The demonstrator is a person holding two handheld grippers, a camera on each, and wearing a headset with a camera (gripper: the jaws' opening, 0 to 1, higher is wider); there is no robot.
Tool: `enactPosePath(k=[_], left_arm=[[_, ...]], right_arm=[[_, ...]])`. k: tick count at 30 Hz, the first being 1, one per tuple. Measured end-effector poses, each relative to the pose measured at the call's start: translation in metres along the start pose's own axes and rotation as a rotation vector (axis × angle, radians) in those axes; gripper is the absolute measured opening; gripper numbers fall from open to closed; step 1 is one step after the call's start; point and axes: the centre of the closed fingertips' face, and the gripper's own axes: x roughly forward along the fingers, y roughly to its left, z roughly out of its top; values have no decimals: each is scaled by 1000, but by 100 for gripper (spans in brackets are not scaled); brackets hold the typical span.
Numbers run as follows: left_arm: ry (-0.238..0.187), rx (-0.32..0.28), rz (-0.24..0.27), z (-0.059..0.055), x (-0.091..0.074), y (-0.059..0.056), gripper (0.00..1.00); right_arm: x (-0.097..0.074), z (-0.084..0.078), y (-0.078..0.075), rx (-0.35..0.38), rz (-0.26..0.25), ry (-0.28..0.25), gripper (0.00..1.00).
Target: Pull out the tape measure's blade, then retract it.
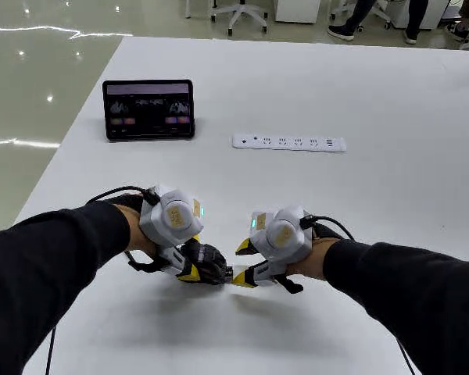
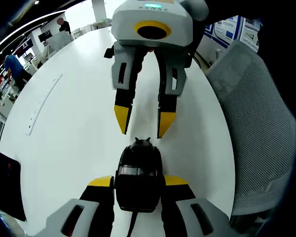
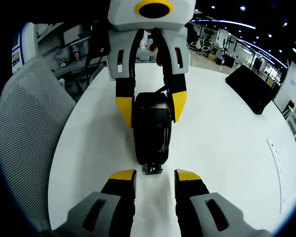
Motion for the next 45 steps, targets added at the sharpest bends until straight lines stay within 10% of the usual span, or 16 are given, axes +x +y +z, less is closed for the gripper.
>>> enactPosePath(k=[45], left_arm=[[28, -22, 7, -4, 4, 0, 31]], right_arm=[[14, -12, 4, -5, 47, 55, 7]])
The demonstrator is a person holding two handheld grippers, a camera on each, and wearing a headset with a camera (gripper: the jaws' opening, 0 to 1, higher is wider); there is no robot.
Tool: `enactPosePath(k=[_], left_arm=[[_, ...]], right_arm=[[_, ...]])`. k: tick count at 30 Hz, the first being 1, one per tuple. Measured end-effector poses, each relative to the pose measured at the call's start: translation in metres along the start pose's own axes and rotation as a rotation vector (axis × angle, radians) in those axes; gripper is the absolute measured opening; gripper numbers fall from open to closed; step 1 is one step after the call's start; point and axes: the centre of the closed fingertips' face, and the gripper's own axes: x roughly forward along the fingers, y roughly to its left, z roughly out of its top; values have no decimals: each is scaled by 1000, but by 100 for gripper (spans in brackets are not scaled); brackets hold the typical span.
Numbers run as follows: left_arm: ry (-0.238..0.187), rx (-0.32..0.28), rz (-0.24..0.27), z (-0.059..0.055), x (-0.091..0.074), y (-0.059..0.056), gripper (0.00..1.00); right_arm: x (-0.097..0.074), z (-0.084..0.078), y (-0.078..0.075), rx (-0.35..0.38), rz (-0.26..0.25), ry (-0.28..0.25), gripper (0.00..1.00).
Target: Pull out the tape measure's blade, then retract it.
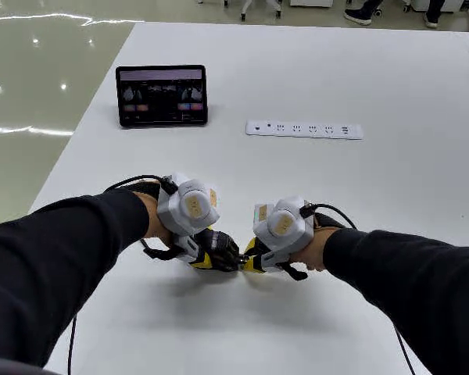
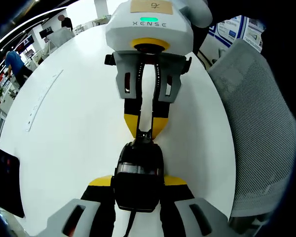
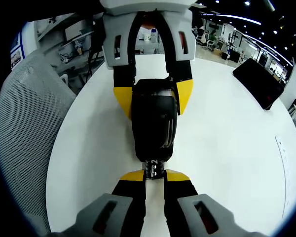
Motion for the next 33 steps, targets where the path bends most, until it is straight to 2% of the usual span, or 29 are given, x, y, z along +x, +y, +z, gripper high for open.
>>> enactPosePath(k=[11, 17, 20, 26, 28, 33], left_arm=[[0, -15, 8, 0, 0, 0, 31], [-3, -18, 8, 0, 0, 0, 31], [-5, -22, 7, 0, 0, 0, 31], [-4, -22, 8, 1, 1, -1, 31], [-7, -24, 11, 0, 0, -1, 31], [-18, -29, 14, -1, -1, -1, 31]], right_arm=[[-7, -10, -1, 12, -12, 13, 8], [-6, -8, 0, 34, -17, 9, 11], [-5, -7, 1, 13, -19, 13, 12], [-1, -6, 1, 64, -5, -9, 12], [0, -5, 1, 39, -3, -18, 12], [-3, -7, 1, 32, -2, -14, 10]])
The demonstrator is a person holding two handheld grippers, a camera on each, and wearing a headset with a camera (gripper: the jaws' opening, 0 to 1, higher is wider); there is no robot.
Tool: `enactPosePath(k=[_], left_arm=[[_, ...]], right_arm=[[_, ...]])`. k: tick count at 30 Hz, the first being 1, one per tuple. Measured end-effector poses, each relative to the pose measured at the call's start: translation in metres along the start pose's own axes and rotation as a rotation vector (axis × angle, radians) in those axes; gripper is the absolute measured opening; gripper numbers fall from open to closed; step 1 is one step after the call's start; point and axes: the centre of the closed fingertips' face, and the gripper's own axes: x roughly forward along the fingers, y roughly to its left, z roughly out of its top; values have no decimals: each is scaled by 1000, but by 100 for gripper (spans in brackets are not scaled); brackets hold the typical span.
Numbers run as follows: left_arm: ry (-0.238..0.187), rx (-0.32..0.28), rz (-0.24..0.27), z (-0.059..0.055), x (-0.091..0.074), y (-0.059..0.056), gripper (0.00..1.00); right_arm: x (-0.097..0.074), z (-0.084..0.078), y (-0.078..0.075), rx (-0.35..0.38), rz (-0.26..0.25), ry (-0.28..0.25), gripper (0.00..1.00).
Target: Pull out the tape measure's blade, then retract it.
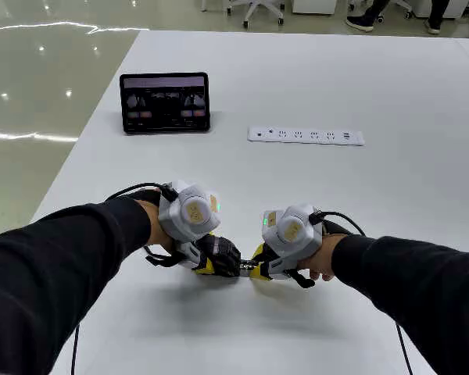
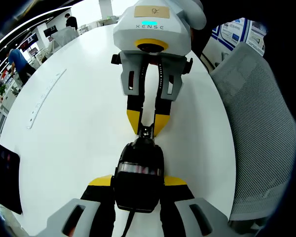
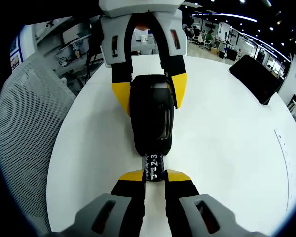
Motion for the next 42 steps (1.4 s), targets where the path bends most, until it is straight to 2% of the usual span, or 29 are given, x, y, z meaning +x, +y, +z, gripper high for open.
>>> enactPosePath(k=[42], left_arm=[[-15, -28, 9, 1, 0, 1, 31]], right_arm=[[-30, -40, -6, 39, -29, 34, 9]])
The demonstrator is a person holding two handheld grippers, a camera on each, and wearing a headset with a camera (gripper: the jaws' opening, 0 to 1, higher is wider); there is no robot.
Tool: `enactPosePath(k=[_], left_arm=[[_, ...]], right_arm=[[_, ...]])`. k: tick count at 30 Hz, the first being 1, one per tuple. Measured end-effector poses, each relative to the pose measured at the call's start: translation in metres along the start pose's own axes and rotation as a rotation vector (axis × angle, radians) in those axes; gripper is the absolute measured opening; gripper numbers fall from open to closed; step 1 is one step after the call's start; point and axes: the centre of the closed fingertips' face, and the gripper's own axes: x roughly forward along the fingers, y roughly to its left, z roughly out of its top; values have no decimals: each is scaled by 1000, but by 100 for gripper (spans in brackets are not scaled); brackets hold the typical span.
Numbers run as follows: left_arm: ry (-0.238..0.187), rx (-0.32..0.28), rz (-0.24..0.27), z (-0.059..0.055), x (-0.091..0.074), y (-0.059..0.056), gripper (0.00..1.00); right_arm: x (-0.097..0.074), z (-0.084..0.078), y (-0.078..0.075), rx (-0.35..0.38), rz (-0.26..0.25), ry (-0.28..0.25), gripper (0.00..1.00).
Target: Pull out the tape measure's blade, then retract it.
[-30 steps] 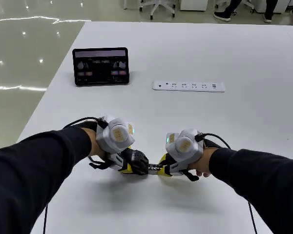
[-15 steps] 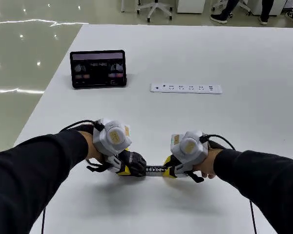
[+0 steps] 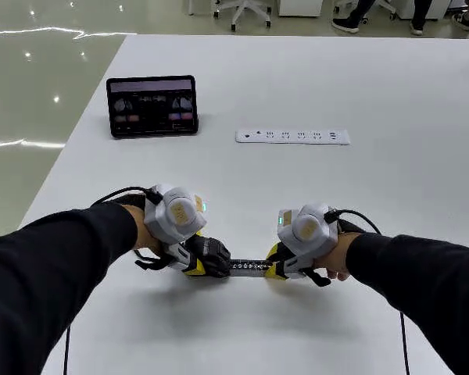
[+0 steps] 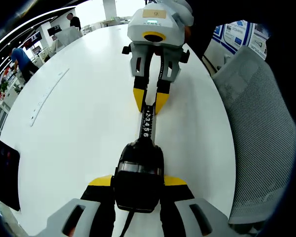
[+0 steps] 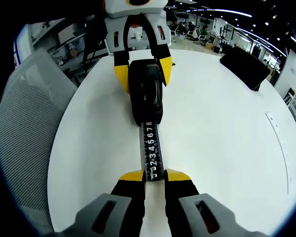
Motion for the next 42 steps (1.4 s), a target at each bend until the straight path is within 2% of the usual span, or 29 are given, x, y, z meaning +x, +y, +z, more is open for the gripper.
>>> enactPosePath(k=[42], left_arm=[[-12, -16, 12, -1, 0, 0, 31]], right_arm=[[-17, -26, -4, 24, -9, 28, 9]])
